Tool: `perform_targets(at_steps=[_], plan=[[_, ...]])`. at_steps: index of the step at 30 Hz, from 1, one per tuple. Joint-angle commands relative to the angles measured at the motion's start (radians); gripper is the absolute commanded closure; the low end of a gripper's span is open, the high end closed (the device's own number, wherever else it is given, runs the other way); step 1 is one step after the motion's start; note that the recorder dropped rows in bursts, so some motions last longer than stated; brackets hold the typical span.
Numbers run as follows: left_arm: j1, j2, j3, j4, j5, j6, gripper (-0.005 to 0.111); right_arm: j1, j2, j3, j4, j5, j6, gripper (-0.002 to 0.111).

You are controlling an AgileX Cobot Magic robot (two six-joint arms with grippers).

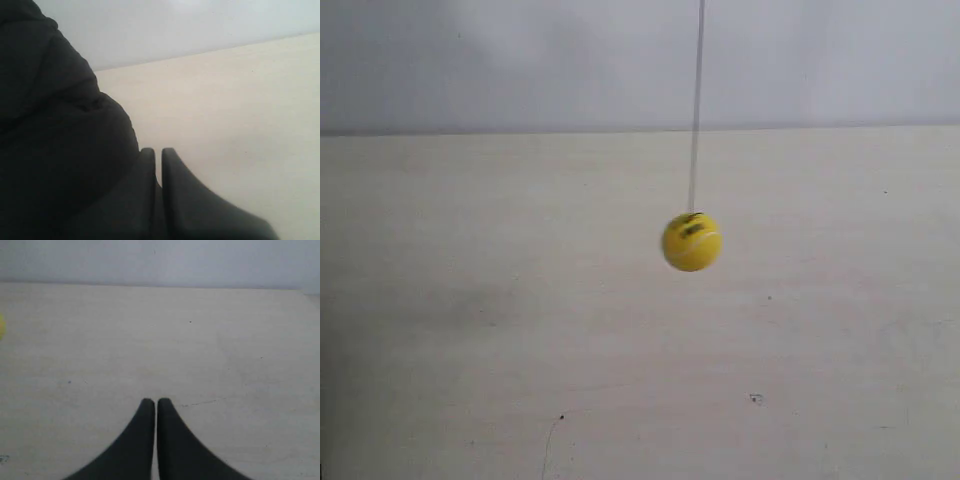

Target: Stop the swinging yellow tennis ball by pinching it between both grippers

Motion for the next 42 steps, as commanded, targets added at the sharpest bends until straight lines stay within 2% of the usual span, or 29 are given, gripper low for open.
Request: perform_targets(at_steps=[1, 5, 9, 18, 22, 24, 29, 33, 34, 37, 38, 39, 40, 41, 42], plan=[[0.003, -0.003, -0.001, -0.002, -0.005, 0.0, 0.102, -0.004, -0.005, -0.001, -0.014, -0.004, -0.002, 0.108], [0.003, -0.003, -0.001, 0.001, -0.005, 0.0, 0.102, -0.004, -0.005, -0.001, -0.016, -0.072, -0.02, 0.108], [0.003, -0.003, -0.001, 0.047, -0.1, 0.0, 0.102, -0.004, -0.005, -0.001, -0.016, -0.215, -0.02, 0.108], [0.003, -0.003, -0.001, 0.047, -0.538, -0.002, 0.102, -0.004, -0.005, -0.001, -0.011, -0.573, -0.007, 0.108], [0.003, -0.003, -0.001, 0.047, -0.724, -0.016, 0.102, -0.004, -0.005, -0.001, -0.011, -0.692, 0.195, 0.108], [0.003, -0.003, -0.001, 0.047, -0.801, -0.126, 0.102, -0.004, -0.005, -0.001, -0.011, -0.75, 0.344, 0.108], [0.003, -0.003, -0.001, 0.05, -0.817, -0.611, 0.102, -0.002, -0.005, -0.029, -0.023, -0.716, 0.428, 0.108], [0.003, -0.003, -0.01, 0.292, -0.783, -0.88, 0.102, -0.002, 0.008, -0.114, -0.132, -0.615, 0.518, 0.108], [0.003, 0.027, -0.054, 0.502, -0.783, -1.025, 0.102, -0.002, 0.041, -0.148, -0.213, -0.6, 0.599, 0.108], [0.003, 0.192, -0.192, 0.977, -0.809, -1.392, 0.102, -0.002, 0.171, -0.217, -0.494, -0.613, 0.837, 0.108], [0.003, 0.227, -0.211, 1.036, -0.83, -1.435, 0.102, -0.002, 0.198, -0.224, -0.546, -0.625, 0.88, 0.108], [0.003, 0.317, -0.245, 1.137, -0.904, -1.481, 0.102, -0.002, 0.266, -0.233, -0.699, -0.678, 1.015, 0.108], [0.003, 0.354, -0.251, 1.163, -0.95, -1.485, 0.102, -0.002, 0.302, -0.233, -0.759, -0.708, 1.066, 0.108], [0.003, 0.447, -0.257, 1.205, -1.023, -1.466, 0.102, -0.002, 0.38, -0.233, -0.919, -0.793, 1.167, 0.108], [0.003, 0.484, -0.257, 1.218, -1.036, -1.453, 0.102, -0.002, 0.414, -0.233, -0.961, -0.836, 1.186, 0.108]])
